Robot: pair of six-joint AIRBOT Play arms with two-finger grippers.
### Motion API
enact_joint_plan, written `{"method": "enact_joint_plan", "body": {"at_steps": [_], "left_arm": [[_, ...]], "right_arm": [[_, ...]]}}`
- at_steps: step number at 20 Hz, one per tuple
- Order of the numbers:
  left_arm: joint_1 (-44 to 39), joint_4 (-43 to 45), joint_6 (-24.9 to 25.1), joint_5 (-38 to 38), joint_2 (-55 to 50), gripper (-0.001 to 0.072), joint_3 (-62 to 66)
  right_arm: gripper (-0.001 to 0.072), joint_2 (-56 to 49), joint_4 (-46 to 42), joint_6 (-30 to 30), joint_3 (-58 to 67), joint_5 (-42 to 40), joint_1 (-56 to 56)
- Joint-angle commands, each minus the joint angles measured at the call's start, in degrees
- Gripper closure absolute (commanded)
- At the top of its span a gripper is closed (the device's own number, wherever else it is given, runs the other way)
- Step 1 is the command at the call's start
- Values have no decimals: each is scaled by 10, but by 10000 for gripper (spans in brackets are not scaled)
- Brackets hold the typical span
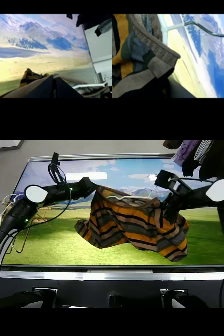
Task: Fold the clothes and pants, and hang the long-sleeved shirts on hangers.
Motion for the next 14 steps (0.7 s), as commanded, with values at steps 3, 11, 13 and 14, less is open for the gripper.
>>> {"method": "enact_joint_plan", "body": {"at_steps": [3,11,13,14], "left_arm": [[-7,58,-59,-49,1,690,55],[-77,209,-228,-135,50,690,74],[-98,267,-250,-184,59,689,74],[-104,289,-255,-199,65,687,74]], "right_arm": [[686,-19,-17,10,0,-111,80],[685,-14,-34,51,1,-160,176],[685,1,-35,54,1,-158,191],[685,12,-36,60,1,-155,195]]}}
